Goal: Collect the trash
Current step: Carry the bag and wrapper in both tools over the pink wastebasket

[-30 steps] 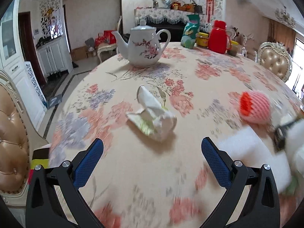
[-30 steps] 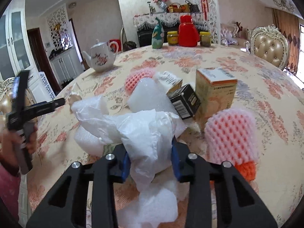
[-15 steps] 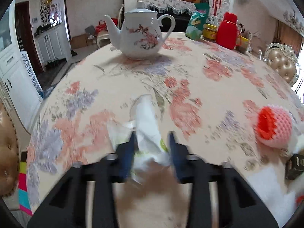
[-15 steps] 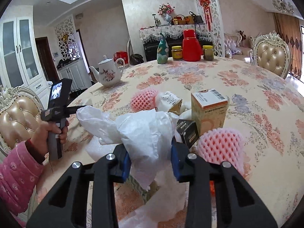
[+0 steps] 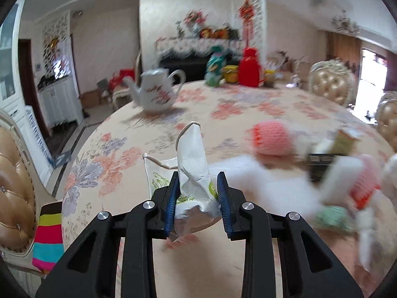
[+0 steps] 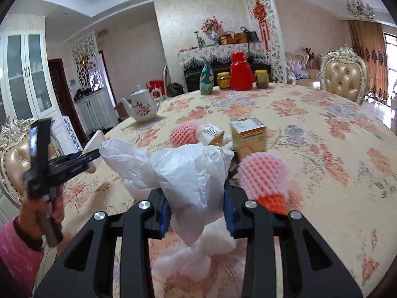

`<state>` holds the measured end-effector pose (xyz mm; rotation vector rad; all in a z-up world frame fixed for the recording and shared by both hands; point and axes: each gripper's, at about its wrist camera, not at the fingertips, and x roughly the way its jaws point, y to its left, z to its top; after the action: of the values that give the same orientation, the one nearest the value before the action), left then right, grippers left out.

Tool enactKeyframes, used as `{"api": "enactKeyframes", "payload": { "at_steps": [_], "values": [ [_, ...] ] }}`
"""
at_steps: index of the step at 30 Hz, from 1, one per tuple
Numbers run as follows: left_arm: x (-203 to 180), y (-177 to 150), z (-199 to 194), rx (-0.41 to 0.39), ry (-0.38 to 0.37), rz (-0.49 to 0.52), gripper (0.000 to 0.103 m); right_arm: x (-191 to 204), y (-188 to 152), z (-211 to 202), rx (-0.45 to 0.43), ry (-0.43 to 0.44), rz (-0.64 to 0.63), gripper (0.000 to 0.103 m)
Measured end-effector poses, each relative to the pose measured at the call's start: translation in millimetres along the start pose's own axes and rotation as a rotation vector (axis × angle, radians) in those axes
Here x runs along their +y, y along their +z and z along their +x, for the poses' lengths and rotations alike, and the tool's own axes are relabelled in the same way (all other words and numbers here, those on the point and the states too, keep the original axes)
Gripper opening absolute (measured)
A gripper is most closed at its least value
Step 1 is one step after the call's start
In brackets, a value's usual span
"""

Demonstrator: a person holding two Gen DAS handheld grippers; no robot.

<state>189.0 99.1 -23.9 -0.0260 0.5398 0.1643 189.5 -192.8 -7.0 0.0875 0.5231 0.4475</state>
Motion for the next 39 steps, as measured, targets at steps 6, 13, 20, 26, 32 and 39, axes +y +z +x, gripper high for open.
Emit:
{"api": "enactKeyframes", "payload": {
  "at_steps": [6,13,20,26,32,39],
  "values": [
    [-64.6,-6.7,-50.5,-0.058,-0.152,0.084,0.028,-26.5,-14.2,-40.5,-0.041,-0.048,0.042,0.034],
    [-149.6,-14.1,-69.1,-0.075,-0.336,0.177,0.028,-69.6,-36.0,-84.9,-0.073,-0.144,0.118,0.034],
    [-241.4,-23.8,-72.4,-0.063,-0.518,0.264,0.028,-126.0,-59.4,-130.3,-0.096,-0.31,0.177,0.034],
    [-317.8,-34.9,-80.6,-0.035,-0.679,0.334,0.028,-173.2,-79.0,-176.5,-0.117,-0.459,0.241,0.034],
    [-391.7,-46.8,-89.5,-0.013,-0.823,0.416,0.028,-223.4,-99.2,-224.6,-0.126,-0.615,0.318,0.034],
    [-465.7,-58.6,-108.2,-0.003,-0.981,0.494,0.028,-281.5,-125.0,-270.4,-0.117,-0.784,0.397,0.035]
  ]
}}
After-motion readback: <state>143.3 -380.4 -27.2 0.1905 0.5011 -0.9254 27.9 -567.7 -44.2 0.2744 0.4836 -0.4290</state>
